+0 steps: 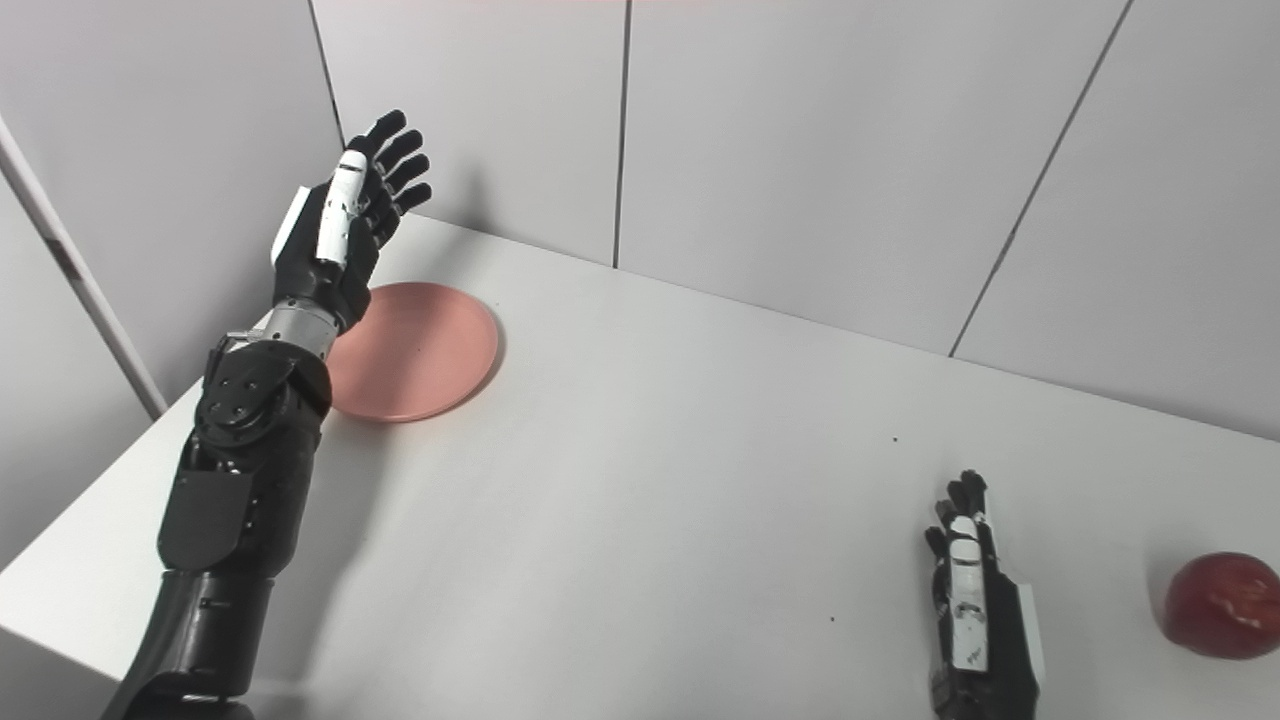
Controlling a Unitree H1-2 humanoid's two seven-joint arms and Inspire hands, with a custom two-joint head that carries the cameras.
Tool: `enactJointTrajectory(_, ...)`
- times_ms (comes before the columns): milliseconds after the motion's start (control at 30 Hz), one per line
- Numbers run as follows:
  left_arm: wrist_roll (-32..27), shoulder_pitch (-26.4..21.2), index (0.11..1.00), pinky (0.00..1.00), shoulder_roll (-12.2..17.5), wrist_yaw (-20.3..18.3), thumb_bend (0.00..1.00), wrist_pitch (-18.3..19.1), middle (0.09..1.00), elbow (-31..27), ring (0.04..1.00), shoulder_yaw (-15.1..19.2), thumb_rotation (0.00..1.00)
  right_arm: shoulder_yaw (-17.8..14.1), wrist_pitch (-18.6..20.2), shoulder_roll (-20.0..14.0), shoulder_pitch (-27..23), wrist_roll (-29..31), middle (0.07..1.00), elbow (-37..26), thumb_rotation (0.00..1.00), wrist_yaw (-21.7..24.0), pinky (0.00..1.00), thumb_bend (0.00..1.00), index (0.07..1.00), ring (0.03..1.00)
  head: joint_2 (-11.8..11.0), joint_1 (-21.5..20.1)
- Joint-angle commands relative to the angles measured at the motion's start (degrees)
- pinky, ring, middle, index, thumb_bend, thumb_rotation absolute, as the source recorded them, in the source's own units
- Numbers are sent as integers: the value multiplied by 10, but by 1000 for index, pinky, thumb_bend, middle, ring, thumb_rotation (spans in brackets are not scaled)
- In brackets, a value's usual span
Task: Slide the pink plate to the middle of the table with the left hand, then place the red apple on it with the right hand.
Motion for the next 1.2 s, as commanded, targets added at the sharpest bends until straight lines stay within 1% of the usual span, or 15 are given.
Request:
enactJointTrajectory(0, 0, -30, 887, 892, 24, 6, 324, -17, 912, -8, 912, 7, 1000, -5, -6, 0, -2, 12, 1000, -12, 1000, 6, 1000, 111, 1000, 1000, 0, 1)
enactJointTrajectory(67, 4, -30, 894, 900, 32, 7, 321, -17, 918, -2, 918, 8, 1000, -3, -9, -4, -1, 9, 1000, -11, 1000, 8, 1000, 107, 1000, 1000, 0, 1)
enactJointTrajectory(200, 5, -34, 895, 906, 49, 2, 323, -29, 916, 22, 920, 11, 1000, -2, -2, -5, -1, 7, 1000, -16, 1000, 7, 1000, 102, 1000, 1000, -1, 3)
enactJointTrajectory(333, 2, -38, 885, 900, 60, 2, 325, -28, 906, 46, 911, 15, 1000, -2, -3, -7, -1, 7, 1000, -17, 1000, 8, 1000, 104, 1000, 1000, -1, 5)
enactJointTrajectory(400, -1, -40, 888, 900, 66, -3, 322, -35, 909, 61, 911, 17, 1000, -3, -6, -8, -2, 11, 1000, -13, 1000, 10, 1000, 103, 1000, 1000, -1, 6)
enactJointTrajectory(567, 1, -41, 895, 901, 82, -11, 333, -53, 924, 99, 919, 16, 1000, -3, 5, -8, -1, 6, 1000, -16, 1000, 8, 1000, 117, 1000, 1000, -2, 8)
enactJointTrajectory(700, -7, -42, 892, 909, 87, -14, 320, -56, 921, 117, 921, 20, 1000, -3, 9, -7, -1, -1, 1000, -17, 1000, 4, 1000, 126, 1000, 1000, -2, 8)
enactJointTrajectory(833, -13, -45, 892, 914, 91, -16, 316, -57, 921, 136, 924, 21, 1000, -3, 2, -7, -2, -4, 1000, -14, 1000, 4, 1000, 122, 1000, 1000, -3, 10)
enactJointTrajectory(967, -9, -45, 892, 907, 98, -16, 309, -65, 918, 155, 923, 20, 1000, -4, 5, -7, -2, -4, 1000, -16, 1000, 3, 1000, 121, 1000, 1000, -2, 13)
enactJointTrajectory(1167, -6, -42, 886, 906, 101, -9, 315, -67, 912, 164, 921, 23, 1000, -6, 0, -9, -1, -2, 1000, -18, 1000, 5, 1000, 105, 1000, 1000, -4, 24)
